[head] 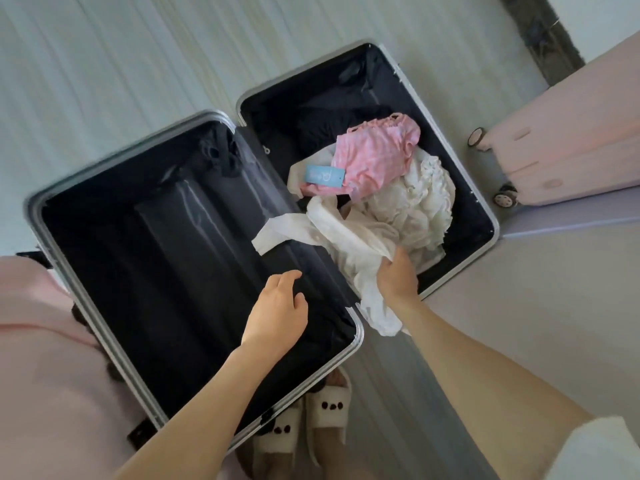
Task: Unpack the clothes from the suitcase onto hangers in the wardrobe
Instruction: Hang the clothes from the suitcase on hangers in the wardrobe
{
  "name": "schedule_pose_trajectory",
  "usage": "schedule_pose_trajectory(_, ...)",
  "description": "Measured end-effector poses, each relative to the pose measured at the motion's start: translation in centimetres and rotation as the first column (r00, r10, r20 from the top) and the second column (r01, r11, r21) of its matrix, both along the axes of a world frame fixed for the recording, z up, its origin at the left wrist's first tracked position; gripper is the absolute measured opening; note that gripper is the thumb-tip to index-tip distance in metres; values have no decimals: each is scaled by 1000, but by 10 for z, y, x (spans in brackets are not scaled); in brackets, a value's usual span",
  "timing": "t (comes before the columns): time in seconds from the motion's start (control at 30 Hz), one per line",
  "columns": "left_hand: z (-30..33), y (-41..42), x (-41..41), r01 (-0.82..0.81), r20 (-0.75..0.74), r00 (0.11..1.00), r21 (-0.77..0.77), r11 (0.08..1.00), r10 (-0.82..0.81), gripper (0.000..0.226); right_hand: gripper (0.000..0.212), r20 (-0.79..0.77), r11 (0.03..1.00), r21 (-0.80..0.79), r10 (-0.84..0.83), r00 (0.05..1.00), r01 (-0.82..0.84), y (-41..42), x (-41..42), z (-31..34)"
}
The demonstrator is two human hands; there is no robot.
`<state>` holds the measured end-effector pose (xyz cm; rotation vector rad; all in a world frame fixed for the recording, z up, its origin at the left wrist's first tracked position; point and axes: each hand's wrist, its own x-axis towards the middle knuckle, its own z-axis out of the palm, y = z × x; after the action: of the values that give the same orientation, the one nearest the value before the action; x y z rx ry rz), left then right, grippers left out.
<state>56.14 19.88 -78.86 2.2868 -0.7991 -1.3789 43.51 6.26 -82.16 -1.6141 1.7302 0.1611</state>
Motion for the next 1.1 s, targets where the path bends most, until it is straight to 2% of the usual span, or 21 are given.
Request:
schedule_pose_trajectory(0.07, 36, -5, 4, -10, -4, 1000, -18, 1000, 10, 42, 31, 68, 988, -63, -136, 988, 141, -2, 4, 50)
schedule_pose_trajectory(0.17, 105, -11, 8, -7, 4, 1000, -72, 997, 7, 42, 29, 182, 960, -155, -205, 962, 233, -4, 9, 136)
schedule_pose_trajectory(0.27, 164, -16, 7, 66, -16, 998, -117, 991, -68, 48, 22, 281, 933, -243, -192, 940, 264, 2, 22, 210)
schedule_pose_trajectory(0.37, 237, -20, 4, 159, -22, 985, -243, 957, -170, 59, 8, 451, 897, -269, -204, 869, 351, 13, 37, 300)
schedule_pose_trajectory(0.5, 320, -21, -1, 135, -10, 989, -350, 927, -148, 86, 9, 608, 884, -294, -121, 785, 364, 35, 43, 406)
schedule_pose_trajectory(0.57, 352, -14, -5, 148, -36, 984, -383, 912, -175, 90, 13, 648, 884, -305, -81, 757, 355, 48, 37, 447)
schedule_pose_trajectory(0.6, 357, -13, -4, 100, -89, 985, -415, 904, -149, 79, 17, 668, 887, -299, -69, 741, 353, 52, 33, 459)
schedule_pose_trajectory(0.67, 379, 2, -11, -27, -194, 978, -464, 885, -71, 29, 22, 682, 914, -284, -18, 731, 288, 66, 19, 486)
schedule_pose_trajectory(0.7, 387, 10, -14, -89, -238, 971, -466, 880, -28, 12, 22, 681, 942, -258, 21, 732, 214, 73, 11, 496)
schedule_pose_trajectory(0.77, 403, 28, -24, -200, -330, 943, -430, 880, 53, 15, 13, 719, 986, -163, 88, 689, 44, 94, -12, 502)
schedule_pose_trajectory(0.83, 414, 51, -38, -271, -414, 904, -359, 893, 108, 17, 5, 773, 998, -26, 60, 632, -63, 117, -44, 500)
schedule_pose_trajectory(0.9, 421, 66, -56, -263, -453, 885, -298, 918, 107, 18, 12, 781, 996, 40, 16, 624, -75, 136, -78, 494)
schedule_pose_trajectory(1.03, 442, 77, -113, -275, -524, 844, -247, 929, 111, 26, 33, 705, 993, 118, -82, 705, -3, 162, -151, 486)
schedule_pose_trajectory(1.1, 451, 76, -142, -278, -571, 815, -237, 931, 98, 33, 32, 688, 982, 187, -118, 716, -18, 171, -186, 489)
